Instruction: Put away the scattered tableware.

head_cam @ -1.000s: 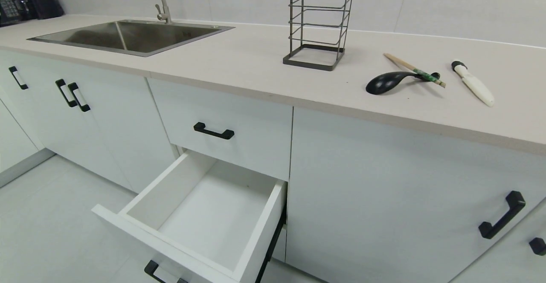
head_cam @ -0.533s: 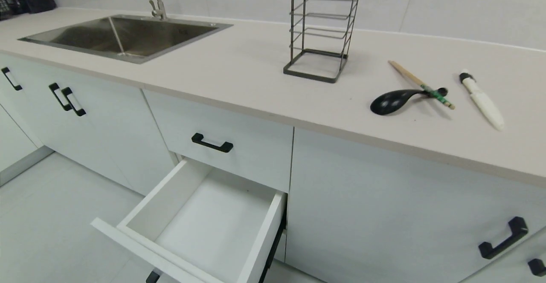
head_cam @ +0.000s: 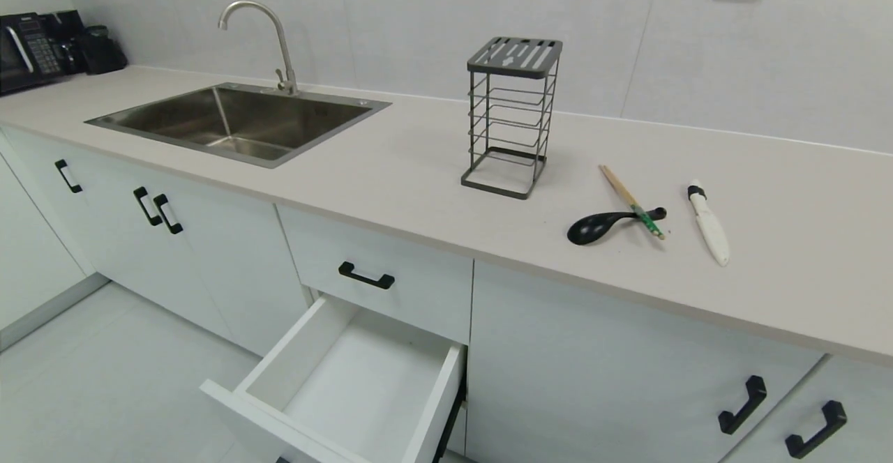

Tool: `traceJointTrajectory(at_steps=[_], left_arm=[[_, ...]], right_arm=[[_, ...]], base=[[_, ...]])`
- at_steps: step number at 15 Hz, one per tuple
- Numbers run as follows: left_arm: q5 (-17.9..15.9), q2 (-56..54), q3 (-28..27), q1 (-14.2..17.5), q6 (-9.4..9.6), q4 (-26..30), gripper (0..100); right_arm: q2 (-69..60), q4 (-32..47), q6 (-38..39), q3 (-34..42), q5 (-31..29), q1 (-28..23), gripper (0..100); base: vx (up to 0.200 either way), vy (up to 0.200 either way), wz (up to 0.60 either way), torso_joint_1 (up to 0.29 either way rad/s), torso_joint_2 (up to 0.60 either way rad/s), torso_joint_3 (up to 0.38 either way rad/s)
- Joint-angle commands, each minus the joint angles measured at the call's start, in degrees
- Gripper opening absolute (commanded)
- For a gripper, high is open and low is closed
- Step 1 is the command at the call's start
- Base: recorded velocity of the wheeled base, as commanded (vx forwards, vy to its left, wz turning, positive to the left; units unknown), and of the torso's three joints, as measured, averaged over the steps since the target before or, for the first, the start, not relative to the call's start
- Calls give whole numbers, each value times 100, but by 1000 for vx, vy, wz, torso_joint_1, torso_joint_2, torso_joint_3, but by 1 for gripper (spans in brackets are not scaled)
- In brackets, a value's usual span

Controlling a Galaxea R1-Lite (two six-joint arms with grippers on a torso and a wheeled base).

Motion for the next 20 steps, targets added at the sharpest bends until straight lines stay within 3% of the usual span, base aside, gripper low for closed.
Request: traceJointTrajectory(at_steps=[1, 14, 17, 18, 20], left_arm=[[-6, 7, 0, -9, 20, 0, 100], [3, 7, 0, 0, 20, 0, 100], [-6, 7, 0, 0, 46, 0, 100], [-6, 7, 0, 0, 46, 0, 100], [11, 7, 0, 0, 11, 0, 100]], right_arm=[[5, 4, -7, 0, -1, 0, 0], [5, -5, 2, 0, 8, 0, 0], [5, 13, 37, 0, 8, 0, 0], [5, 4, 37, 0, -1, 0, 100], [14, 4, 46, 0, -1, -8, 100]], base=[[0, 0, 0, 188, -500, -222], [0, 0, 0, 310, -517, -251], [0, 0, 0, 137, -269, -126], [0, 0, 0, 41, -85, -41], [0, 0, 0, 0, 0, 0]])
